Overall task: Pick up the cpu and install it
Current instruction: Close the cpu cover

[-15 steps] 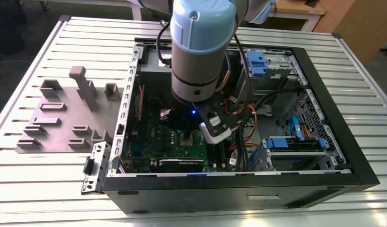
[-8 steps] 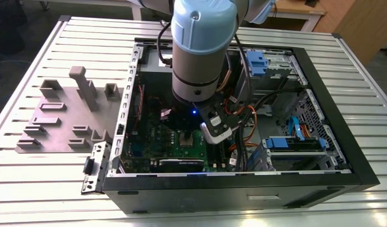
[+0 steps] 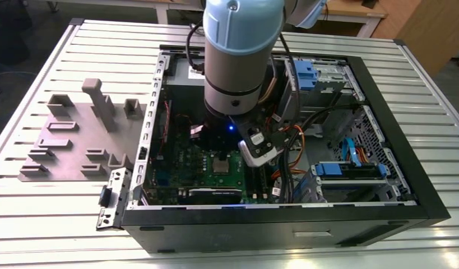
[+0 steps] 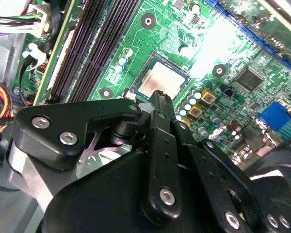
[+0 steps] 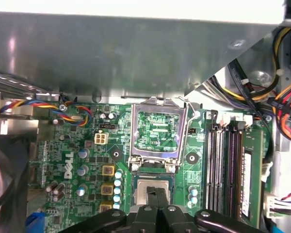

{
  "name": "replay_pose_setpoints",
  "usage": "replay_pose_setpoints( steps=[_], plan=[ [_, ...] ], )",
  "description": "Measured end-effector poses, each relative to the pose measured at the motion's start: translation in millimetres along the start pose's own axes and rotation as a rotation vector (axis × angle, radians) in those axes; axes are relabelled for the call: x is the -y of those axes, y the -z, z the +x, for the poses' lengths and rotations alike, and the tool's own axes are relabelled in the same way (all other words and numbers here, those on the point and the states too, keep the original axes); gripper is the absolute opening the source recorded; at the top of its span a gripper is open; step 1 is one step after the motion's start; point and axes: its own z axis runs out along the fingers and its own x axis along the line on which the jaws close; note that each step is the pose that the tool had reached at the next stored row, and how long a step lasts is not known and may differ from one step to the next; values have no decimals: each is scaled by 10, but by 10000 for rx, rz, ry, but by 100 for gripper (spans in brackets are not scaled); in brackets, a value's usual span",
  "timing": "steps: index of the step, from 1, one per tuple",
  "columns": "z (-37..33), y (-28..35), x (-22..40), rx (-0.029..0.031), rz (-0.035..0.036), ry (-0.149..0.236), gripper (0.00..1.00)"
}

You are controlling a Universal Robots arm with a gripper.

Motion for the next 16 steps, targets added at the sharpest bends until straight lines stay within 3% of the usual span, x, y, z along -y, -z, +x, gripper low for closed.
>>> replay_pose_setpoints(
  steps=[8,14,16],
  plan=[
    [0,156,-8,1,0,0,11],
    [0,173,-9,1,-1,0,11],
    [0,215,-11,0,0,0,11]
  ],
)
